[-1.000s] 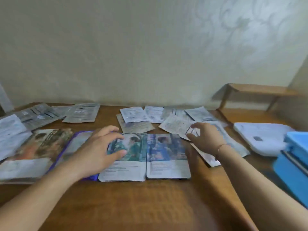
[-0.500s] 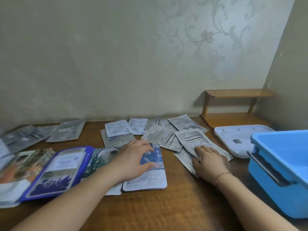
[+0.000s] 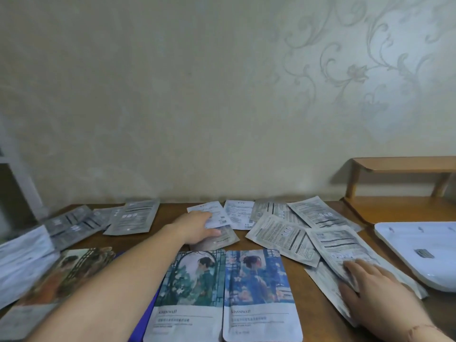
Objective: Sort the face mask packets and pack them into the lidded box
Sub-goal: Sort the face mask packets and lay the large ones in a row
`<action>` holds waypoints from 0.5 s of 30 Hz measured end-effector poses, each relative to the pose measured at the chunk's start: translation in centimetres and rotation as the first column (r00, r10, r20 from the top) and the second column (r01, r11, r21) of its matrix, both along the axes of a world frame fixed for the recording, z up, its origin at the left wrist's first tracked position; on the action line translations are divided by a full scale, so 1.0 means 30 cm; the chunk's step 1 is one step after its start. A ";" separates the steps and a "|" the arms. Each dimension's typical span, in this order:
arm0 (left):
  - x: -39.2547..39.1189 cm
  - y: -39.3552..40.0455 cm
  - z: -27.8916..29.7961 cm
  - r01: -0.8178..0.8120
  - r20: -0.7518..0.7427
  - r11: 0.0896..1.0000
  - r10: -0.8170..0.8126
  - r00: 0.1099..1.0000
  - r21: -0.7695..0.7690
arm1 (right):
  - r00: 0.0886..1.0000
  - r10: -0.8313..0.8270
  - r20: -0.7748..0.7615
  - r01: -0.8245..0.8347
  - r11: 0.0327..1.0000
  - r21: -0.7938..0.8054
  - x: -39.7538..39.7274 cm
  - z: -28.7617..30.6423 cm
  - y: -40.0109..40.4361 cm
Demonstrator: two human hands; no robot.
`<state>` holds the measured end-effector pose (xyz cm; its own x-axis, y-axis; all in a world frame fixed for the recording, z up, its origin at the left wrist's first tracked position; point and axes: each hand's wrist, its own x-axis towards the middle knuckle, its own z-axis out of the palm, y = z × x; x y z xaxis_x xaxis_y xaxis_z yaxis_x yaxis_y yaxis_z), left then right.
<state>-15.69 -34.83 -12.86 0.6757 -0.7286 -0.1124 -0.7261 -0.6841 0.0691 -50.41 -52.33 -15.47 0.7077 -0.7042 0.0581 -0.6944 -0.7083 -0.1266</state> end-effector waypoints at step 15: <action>-0.007 0.116 0.028 -0.022 0.201 0.886 0.130 0.971 -0.464 | 0.997 -0.055 0.060 0.056 0.998 -0.001 -0.007 -0.050 -0.011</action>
<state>-15.88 -31.36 -12.03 0.6989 -0.6077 0.3771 -0.7063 -0.6693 0.2306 -50.64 -52.66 -16.97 0.6627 -0.7421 0.1011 -0.7238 -0.6692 -0.1679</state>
